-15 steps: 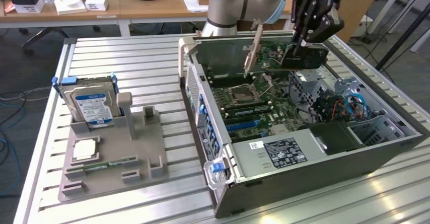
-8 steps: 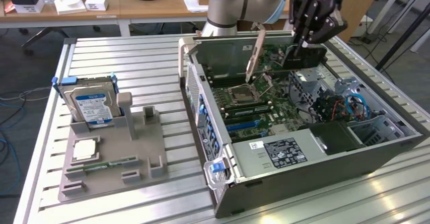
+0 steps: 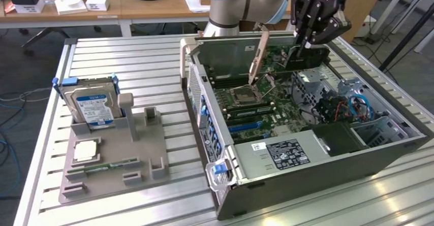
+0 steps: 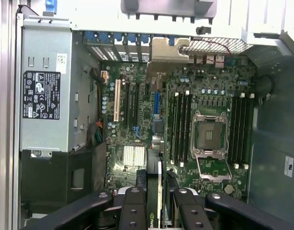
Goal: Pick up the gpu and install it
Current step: 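Insert the gpu into the slot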
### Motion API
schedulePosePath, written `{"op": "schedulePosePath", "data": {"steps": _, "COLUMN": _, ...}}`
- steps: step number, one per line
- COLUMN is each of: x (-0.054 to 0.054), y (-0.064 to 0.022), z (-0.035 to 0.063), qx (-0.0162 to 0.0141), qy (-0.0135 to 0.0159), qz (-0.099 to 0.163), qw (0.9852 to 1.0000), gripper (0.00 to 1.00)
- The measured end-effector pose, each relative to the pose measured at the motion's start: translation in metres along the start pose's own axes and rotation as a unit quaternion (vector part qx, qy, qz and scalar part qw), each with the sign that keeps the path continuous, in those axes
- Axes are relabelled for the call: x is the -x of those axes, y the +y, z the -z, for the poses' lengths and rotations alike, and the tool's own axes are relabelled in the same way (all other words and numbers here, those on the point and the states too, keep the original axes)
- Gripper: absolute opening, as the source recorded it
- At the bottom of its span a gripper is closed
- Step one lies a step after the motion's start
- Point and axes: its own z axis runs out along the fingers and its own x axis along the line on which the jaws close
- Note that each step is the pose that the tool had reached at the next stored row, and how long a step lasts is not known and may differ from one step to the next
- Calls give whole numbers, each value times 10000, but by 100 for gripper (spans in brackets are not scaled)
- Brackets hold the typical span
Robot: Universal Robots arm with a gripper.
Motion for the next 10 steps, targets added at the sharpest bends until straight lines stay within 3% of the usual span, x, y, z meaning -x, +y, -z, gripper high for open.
{"op": "schedulePosePath", "data": {"steps": 2, "x": 1, "y": 7, "z": -12, "qx": -50, "qy": -8, "qz": 5, "qw": 10000, "gripper": 26}}
{"op": "schedulePosePath", "data": {"steps": 4, "x": 1, "y": 22, "z": -30, "qx": -80, "qy": -17, "qz": 10, "qw": 10000, "gripper": 26}}
{"op": "schedulePosePath", "data": {"steps": 10, "x": 2, "y": 27, "z": -86, "qx": -82, "qy": -18, "qz": 13, "qw": 10000, "gripper": 26}}
